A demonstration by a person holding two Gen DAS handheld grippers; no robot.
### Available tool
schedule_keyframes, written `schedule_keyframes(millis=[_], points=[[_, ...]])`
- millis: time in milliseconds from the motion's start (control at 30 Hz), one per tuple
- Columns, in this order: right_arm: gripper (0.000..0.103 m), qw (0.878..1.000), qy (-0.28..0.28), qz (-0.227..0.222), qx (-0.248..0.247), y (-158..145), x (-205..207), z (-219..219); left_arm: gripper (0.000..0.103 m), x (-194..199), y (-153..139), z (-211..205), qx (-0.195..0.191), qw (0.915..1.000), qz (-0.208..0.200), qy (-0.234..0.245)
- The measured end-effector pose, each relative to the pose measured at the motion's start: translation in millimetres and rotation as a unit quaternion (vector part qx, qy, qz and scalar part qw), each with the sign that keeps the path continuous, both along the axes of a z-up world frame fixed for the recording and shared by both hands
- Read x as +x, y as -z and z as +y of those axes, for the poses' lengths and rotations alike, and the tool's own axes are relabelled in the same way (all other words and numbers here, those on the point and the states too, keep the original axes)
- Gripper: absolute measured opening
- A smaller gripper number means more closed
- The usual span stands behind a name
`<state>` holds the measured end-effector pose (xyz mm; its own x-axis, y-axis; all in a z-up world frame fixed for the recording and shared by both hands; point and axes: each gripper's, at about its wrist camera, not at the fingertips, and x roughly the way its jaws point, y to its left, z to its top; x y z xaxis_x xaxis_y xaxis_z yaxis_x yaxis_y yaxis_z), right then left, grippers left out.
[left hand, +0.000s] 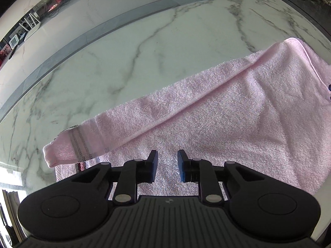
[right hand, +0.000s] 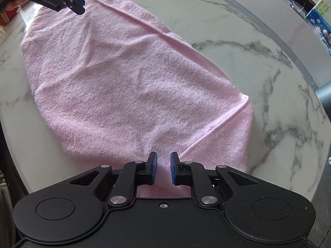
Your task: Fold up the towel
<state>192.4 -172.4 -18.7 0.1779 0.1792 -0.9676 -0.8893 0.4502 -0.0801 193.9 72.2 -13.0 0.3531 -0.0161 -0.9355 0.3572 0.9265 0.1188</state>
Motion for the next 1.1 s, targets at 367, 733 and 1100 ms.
schedule_keyframes(millis=[367,733,1100], points=[[0.012,0.998,-0.061,-0.014,-0.016,11,-15,7,0.019,35,1,5,-0.001,0.9997,0.011,-0.023],[0.012,0.999,-0.045,-0.018,0.001,11,-16,-1,0.021,76,-15,29,-0.015,0.9841,-0.103,-0.144],[0.032,0.999,0.04,-0.011,0.03,0,10,-39,0.021,36,-24,18,-0.006,0.9966,-0.071,-0.042]])
